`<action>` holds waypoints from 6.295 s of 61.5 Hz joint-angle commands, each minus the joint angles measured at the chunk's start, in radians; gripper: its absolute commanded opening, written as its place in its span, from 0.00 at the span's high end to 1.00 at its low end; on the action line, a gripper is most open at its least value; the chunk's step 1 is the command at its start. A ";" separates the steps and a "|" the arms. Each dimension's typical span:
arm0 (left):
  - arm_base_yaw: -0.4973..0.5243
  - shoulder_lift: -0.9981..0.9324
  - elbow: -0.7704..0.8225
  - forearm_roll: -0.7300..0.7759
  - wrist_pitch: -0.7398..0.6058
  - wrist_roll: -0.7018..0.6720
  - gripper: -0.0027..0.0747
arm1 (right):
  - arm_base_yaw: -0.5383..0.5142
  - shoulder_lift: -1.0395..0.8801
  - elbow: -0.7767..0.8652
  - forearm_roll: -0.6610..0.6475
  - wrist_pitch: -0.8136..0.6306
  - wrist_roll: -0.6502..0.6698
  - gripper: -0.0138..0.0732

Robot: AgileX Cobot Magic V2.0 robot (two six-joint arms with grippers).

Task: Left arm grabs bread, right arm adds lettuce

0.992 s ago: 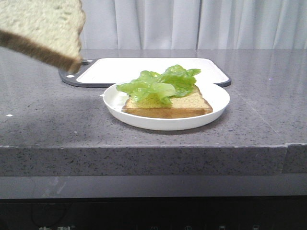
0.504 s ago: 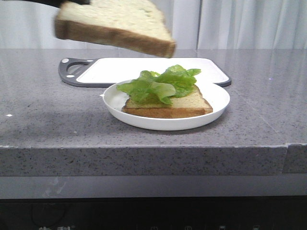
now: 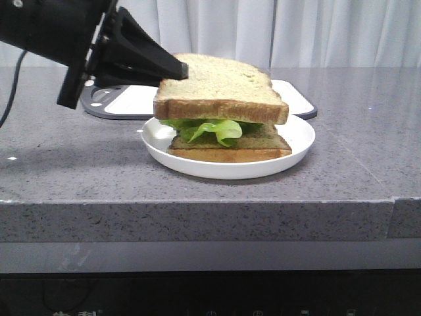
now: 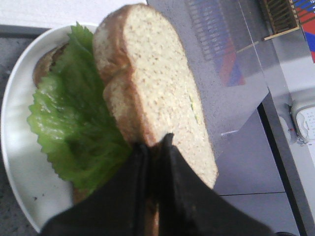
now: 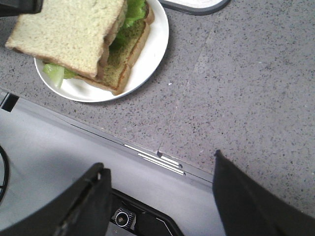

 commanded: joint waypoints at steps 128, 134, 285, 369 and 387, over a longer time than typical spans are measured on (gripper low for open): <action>0.072 -0.920 0.153 1.459 -0.119 -1.019 0.46 | -0.007 -0.005 -0.024 -0.006 -0.081 0.051 0.31; 0.072 -0.925 0.163 1.459 -0.127 -1.019 0.55 | -0.007 -0.005 -0.024 -0.006 -0.080 0.051 0.39; 0.303 -1.653 0.997 1.487 -0.900 -1.015 0.99 | -0.007 -0.005 -0.024 0.023 -0.062 0.051 0.98; 0.303 -1.653 0.997 1.487 -0.960 -1.015 0.99 | -0.034 -0.534 0.653 -0.050 -0.884 -0.061 0.98; 0.303 -1.653 0.997 1.487 -0.958 -1.015 0.99 | -0.088 -0.802 0.931 -0.038 -0.974 -0.059 0.98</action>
